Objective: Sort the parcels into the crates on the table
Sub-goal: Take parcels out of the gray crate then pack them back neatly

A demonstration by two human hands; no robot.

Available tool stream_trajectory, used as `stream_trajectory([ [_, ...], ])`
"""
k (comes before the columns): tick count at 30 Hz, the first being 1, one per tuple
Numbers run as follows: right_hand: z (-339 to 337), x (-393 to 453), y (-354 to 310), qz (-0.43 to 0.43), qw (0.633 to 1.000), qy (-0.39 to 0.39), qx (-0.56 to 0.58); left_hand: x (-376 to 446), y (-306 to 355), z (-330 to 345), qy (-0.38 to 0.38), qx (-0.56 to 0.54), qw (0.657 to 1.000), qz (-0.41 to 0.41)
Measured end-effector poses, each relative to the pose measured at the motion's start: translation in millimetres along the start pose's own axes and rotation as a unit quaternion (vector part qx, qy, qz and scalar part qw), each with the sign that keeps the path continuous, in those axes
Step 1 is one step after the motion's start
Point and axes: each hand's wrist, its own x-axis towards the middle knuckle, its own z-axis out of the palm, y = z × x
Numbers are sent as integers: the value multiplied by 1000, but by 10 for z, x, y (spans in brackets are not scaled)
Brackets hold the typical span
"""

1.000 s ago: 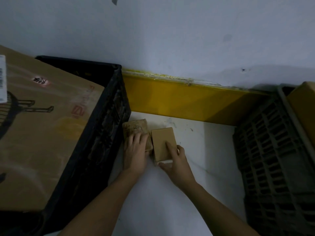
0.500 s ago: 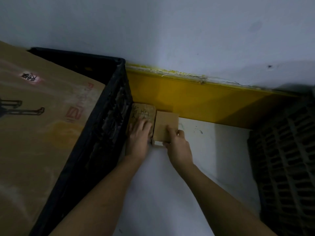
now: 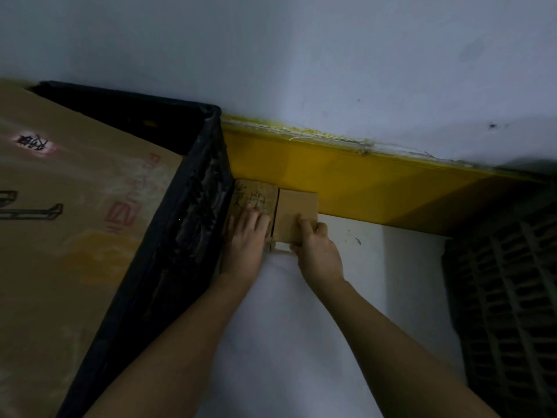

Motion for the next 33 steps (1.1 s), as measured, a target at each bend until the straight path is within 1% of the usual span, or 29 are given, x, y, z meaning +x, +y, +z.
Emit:
stream_trajectory([
  [2,-78,21,-13,0,1000,-21,5,-1,32,-96,-23,1,1000,0],
  [4,-193,52,-35,4,999,-46,12,20,84,-244,-61,-4,998,2],
  [8,-444,79,-43,18,989,-143,-14,147,159,-628,-185,-22,982,-4],
  [9,-507,46,-38,15,988,-150,-20,170,156,-717,-209,-16,978,-3],
  [10,-573,5,-24,7,990,-139,-15,180,152,-794,-219,-6,976,-1],
  [13,-828,-172,55,1,998,-56,27,111,191,-994,-201,9,980,2],
  [15,-1023,-277,122,8,999,-27,35,15,282,-1120,-187,-4,982,6],
  [20,-1585,-539,243,7,1000,-24,16,-231,655,-1542,-144,-35,989,28],
  [24,-2080,-889,425,-28,1000,-9,6,-413,1091,-1963,-107,-41,993,36],
  [28,-2577,-1372,708,-58,998,34,21,-672,1679,-2286,-59,-38,996,48],
  [33,-3155,-2029,1191,-87,993,76,40,-1026,2486,-2470,-17,-34,996,82],
])
